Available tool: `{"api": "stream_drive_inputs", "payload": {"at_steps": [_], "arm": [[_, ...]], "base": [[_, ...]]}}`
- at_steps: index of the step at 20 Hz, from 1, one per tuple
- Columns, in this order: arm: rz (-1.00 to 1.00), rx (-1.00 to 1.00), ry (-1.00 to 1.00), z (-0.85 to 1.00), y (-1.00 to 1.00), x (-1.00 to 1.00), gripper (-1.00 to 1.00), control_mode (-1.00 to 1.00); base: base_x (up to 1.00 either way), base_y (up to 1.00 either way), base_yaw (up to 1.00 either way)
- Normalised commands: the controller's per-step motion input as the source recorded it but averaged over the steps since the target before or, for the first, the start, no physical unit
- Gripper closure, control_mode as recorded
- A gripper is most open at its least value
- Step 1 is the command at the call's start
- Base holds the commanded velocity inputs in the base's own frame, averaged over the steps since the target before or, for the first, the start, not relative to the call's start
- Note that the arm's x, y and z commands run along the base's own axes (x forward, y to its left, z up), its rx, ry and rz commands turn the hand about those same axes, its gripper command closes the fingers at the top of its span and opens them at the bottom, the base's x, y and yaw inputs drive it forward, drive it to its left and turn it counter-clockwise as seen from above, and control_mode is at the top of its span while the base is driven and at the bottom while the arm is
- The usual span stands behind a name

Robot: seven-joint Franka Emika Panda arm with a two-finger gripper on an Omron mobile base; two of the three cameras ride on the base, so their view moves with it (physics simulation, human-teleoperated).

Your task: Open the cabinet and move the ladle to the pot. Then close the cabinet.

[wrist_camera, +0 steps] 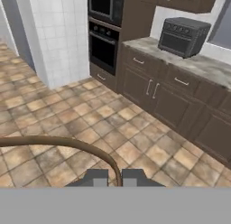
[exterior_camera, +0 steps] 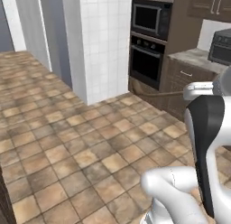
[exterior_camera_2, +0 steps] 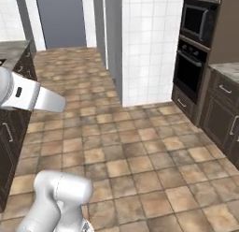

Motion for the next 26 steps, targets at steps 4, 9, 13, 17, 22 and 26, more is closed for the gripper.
{"api": "stream_drive_inputs", "payload": {"at_steps": [4, 9, 13, 17, 22, 26], "arm": [[0.0, 0.0, 0.0, 0.0, 0.0, 0.0, 1.0, 1.0], [0.0, 0.0, 0.0, 0.0, 0.0, 0.0, 1.0, 1.0], [0.0, 0.0, 0.0, 0.0, 0.0, 0.0, 1.0, 1.0], [0.0, 0.0, 0.0, 0.0, 0.0, 0.0, 1.0, 1.0], [0.0, 0.0, 0.0, 0.0, 0.0, 0.0, 1.0, 1.0], [0.0, 0.0, 0.0, 0.0, 0.0, 0.0, 1.0, 1.0]], "base": [[1.0, -0.69, 0.43], [1.0, -0.65, 0.42], [1.0, -0.59, 0.43], [1.0, -0.51, 0.46], [1.0, -0.43, 0.5], [1.0, -0.42, 0.5]]}}
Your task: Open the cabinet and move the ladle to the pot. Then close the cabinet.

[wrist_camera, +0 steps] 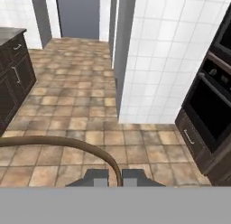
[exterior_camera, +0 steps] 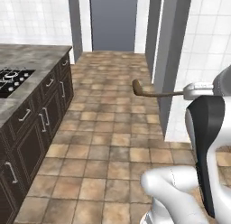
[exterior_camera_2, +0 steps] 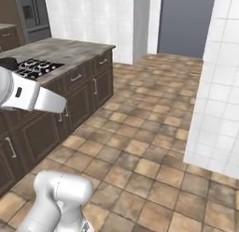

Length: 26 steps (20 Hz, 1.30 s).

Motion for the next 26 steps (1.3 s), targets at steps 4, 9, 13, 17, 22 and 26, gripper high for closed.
{"api": "stream_drive_inputs", "payload": {"at_steps": [4, 9, 13, 17, 22, 26], "arm": [[0.0, 0.0, 0.0, 0.0, 0.0, 0.0, 1.0, 1.0], [0.0, 0.0, 0.0, 0.0, 0.0, 0.0, 1.0, 1.0], [0.0, 0.0, 0.0, 0.0, 0.0, 0.0, 1.0, 1.0], [0.0, 0.0, 0.0, 0.0, 0.0, 0.0, 1.0, 1.0], [0.0, 0.0, 0.0, 0.0, 0.0, 0.0, 1.0, 1.0], [0.0, 0.0, 0.0, 0.0, 0.0, 0.0, 1.0, 1.0]], "base": [[1.0, -0.42, 0.5], [1.0, -0.45, 0.49], [1.0, -0.49, 0.48], [1.0, -0.49, 0.48], [1.0, -0.33, 0.47], [1.0, -0.02, 0.42]]}}
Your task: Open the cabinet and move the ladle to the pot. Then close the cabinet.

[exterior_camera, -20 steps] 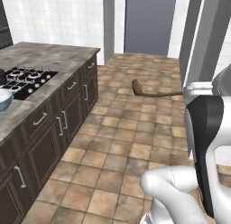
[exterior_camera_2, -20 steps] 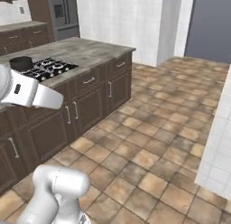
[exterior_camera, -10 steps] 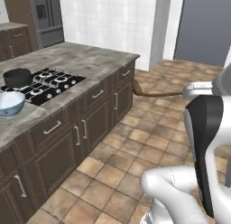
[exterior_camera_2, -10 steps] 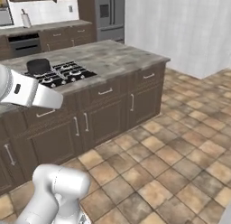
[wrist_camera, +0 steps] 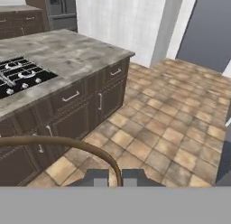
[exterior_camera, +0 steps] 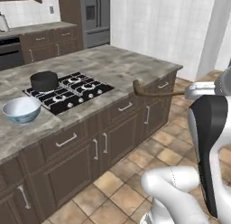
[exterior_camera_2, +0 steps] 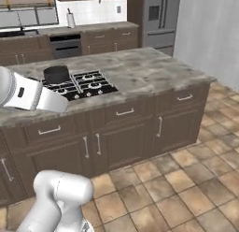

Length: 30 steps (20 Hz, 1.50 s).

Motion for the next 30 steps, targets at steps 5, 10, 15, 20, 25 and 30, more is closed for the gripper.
{"api": "stream_drive_inputs", "payload": {"at_steps": [5, 10, 15, 20, 25, 30], "arm": [[0.0, 0.0, 0.0, 0.0, 0.0, 0.0, 1.0, 1.0], [0.0, 0.0, 0.0, 0.0, 0.0, 0.0, 1.0, 1.0], [0.0, 0.0, 0.0, 0.0, 0.0, 0.0, 1.0, 1.0], [0.0, 0.0, 0.0, 0.0, 0.0, 0.0, 1.0, 1.0], [0.0, 0.0, 0.0, 0.0, 0.0, 0.0, 1.0, 1.0], [0.04, 0.01, 0.02, -0.02, 0.0, 0.2, 1.0, -1.0]], "base": [[1.0, 0.08, 0.38], [1.0, -0.01, 0.39], [0.97, -0.46, 0.35], [0.86, -0.51, 0.38], [0.97, -0.08, 0.31], [0.8, 0.0, 0.17]]}}
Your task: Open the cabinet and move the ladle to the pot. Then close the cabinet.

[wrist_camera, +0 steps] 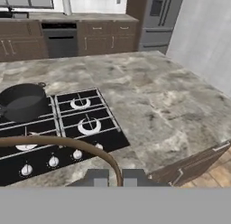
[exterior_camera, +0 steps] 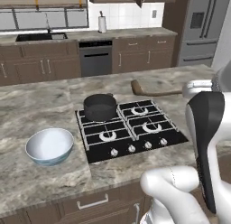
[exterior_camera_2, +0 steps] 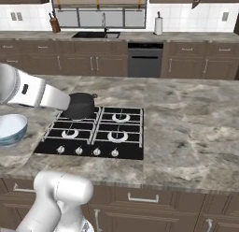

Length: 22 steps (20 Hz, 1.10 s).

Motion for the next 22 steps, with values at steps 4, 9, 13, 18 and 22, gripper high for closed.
{"api": "stream_drive_inputs", "payload": {"at_steps": [4, 9, 13, 18, 22], "arm": [[0.2, 0.05, 0.09, -0.02, -0.02, 1.0, 1.0, -1.0], [0.23, 0.01, 0.03, 0.0, 0.0, 0.93, 1.0, -1.0], [0.08, -0.13, -0.07, 0.0, 0.0, 0.54, 1.0, -1.0], [-0.05, -0.41, -0.23, -0.19, 0.0, 0.35, 1.0, -1.0], [-0.06, -0.38, -0.18, -0.33, 0.0, 0.51, 1.0, -1.0]], "base": [[0.0, 0.0, 0.0], [0.0, 0.0, 0.0], [0.0, 0.0, 0.0], [0.0, 0.0, 0.0], [0.0, 0.0, 0.0]]}}
